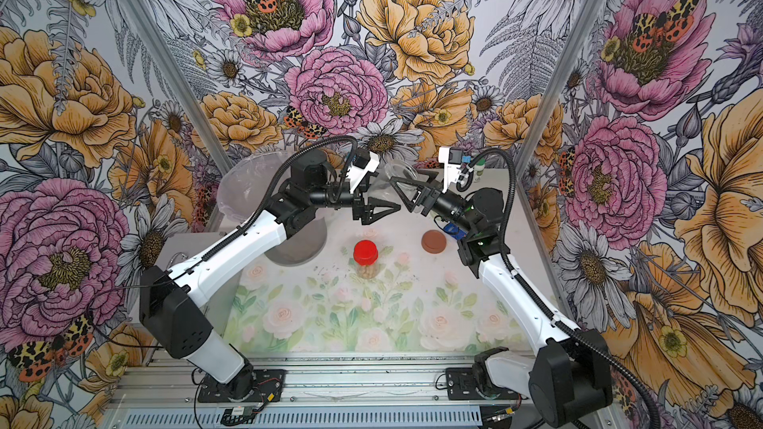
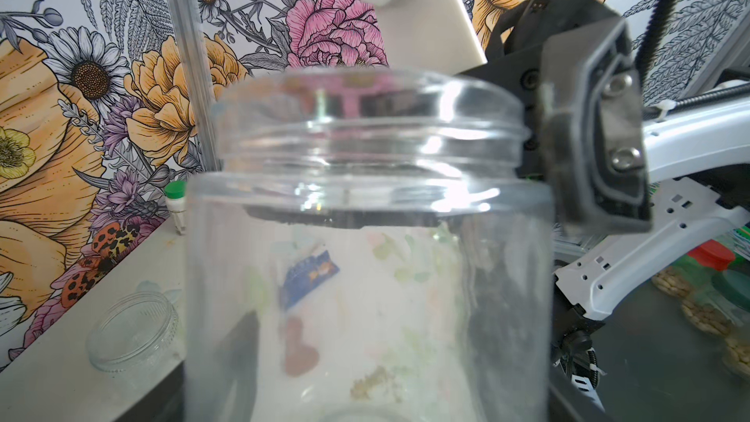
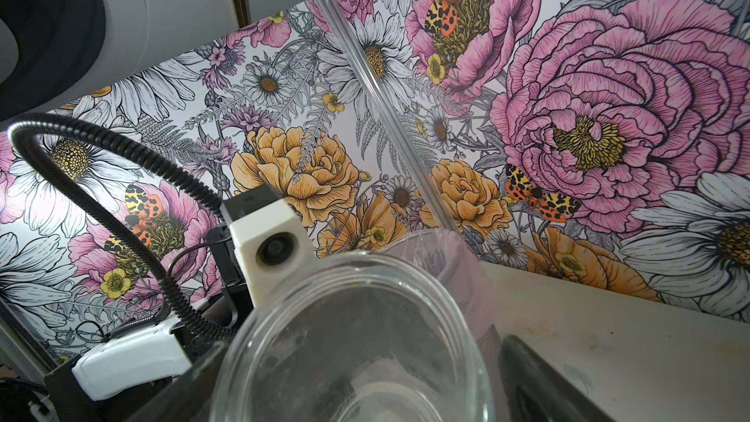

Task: Empty moldy peanuts from jars
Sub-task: Place the jar at the center of the board.

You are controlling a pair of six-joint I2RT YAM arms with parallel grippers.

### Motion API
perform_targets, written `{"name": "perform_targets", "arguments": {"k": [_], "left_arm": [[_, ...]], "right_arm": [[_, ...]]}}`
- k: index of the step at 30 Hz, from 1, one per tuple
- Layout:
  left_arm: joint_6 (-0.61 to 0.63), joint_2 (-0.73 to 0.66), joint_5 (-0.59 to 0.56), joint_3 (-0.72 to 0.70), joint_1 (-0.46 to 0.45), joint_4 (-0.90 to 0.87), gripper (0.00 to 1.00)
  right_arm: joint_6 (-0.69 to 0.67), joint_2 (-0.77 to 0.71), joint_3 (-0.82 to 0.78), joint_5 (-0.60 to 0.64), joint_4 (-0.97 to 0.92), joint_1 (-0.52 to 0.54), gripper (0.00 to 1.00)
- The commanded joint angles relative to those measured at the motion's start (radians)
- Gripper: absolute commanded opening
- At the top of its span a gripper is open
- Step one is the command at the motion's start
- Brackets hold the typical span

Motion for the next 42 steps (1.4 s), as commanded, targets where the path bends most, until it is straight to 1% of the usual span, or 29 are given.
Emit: {"name": "perform_targets", "arguments": {"k": [1,3,6,8,12,14,16,18,20,26,27,28,30,36,40,42], "left_arm": [[0.03,-0.023,0.004,0.017,-0.012,0.071,0.44],[0.04,-0.017,0.013,0.026,-0.014,0.053,0.43],[0.047,-0.01,-0.002,0.03,-0.02,0.043,0.44],[0.049,-0.002,0.002,0.035,-0.02,0.04,0.44],[0.056,0.008,-0.004,0.038,-0.021,0.028,0.44],[0.06,0.015,-0.002,0.042,-0.021,0.016,0.46],[0.067,0.022,-0.004,0.048,-0.021,-0.003,0.54],[0.088,0.029,-0.012,0.058,-0.021,-0.039,0.59],[0.12,0.04,-0.046,0.076,-0.021,-0.099,0.71],[0.144,0.089,-0.105,0.11,0.0,-0.198,0.84],[0.145,0.096,-0.118,0.115,0.001,-0.21,0.9],[0.145,0.101,-0.136,0.119,0.0,-0.218,0.98],[0.153,0.115,-0.158,0.132,0.003,-0.245,0.99],[0.154,0.161,-0.224,0.166,0.018,-0.321,0.99],[0.149,0.189,-0.368,0.191,0.022,-0.383,0.99],[0.133,0.245,-0.436,0.205,0.031,-0.404,0.99]], "right_arm": [[-0.031,0.033,0.032,-0.001,-0.003,0.017,1.0],[-0.034,0.047,0.035,0.003,0.002,0.024,1.0],[-0.037,0.065,0.039,0.004,0.008,0.034,1.0],[-0.039,0.074,0.034,0.002,0.021,0.036,0.98],[-0.055,0.085,0.029,0.005,0.023,0.042,0.9],[-0.072,0.09,0.03,0.014,0.008,0.043,0.84],[-0.107,0.094,0.032,0.026,-0.022,0.046,0.76],[-0.148,0.094,0.035,0.041,-0.066,0.049,0.71],[-0.206,0.1,0.044,0.058,-0.137,0.052,0.66],[-0.342,0.115,0.069,0.119,-0.283,0.059,0.5],[-0.367,0.115,0.077,0.129,-0.308,0.06,0.49],[-0.392,0.116,0.083,0.143,-0.331,0.061,0.47],[-0.427,0.122,0.096,0.173,-0.367,0.061,0.44],[-0.486,0.157,0.126,0.239,-0.398,0.062,0.42],[-0.516,0.207,0.152,0.292,-0.399,0.063,0.42],[-0.551,0.236,0.153,0.319,-0.395,0.062,0.41]]}}
